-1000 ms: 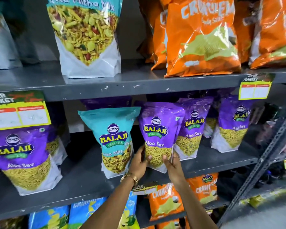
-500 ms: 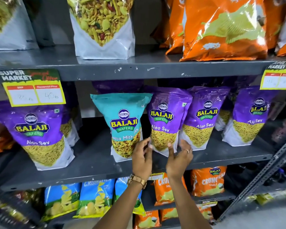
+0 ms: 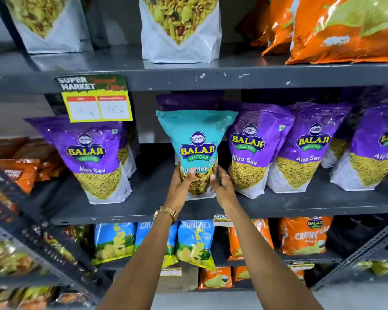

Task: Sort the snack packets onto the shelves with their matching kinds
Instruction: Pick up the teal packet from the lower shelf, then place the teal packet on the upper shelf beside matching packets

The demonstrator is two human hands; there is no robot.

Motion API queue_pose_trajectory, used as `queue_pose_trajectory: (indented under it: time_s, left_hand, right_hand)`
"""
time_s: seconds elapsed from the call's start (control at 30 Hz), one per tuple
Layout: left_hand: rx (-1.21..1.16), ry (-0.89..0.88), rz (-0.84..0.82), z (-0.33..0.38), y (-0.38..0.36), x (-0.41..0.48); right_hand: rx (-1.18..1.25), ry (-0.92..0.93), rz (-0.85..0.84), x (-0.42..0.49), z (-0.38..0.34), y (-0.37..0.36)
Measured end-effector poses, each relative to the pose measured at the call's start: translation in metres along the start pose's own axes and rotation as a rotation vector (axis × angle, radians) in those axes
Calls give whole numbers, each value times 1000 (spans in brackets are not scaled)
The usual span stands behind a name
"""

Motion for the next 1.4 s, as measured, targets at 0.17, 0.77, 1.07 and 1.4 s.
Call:
queue_pose_trajectory:
  time_s: [0.17,0.77,1.07,1.4]
  left_hand:
    - [49,-51,-134,1,9,-27]
    - [118,-328,-264,111,127,-186]
    - [144,-650,-17,267,259,-161]
    - [224,-653,187,340,360,-61]
  right_hand:
    - [-7,-16,107,-32,1,12]
    - [-170,273,339,-248,-146,-94]
    - [-244,514,49,-197,-293,-238]
    - [-253,551,-52,-46,-348,-343]
Point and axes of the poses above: each hand's wrist, its own x-axis towards the middle knuckle, its own y-axis out of the back of the hand, z = x × y, the point moved 10 cm from there along x, towards the middle knuckle, and after that the axes turned 11 degrees about x, right-handed, at the moved point
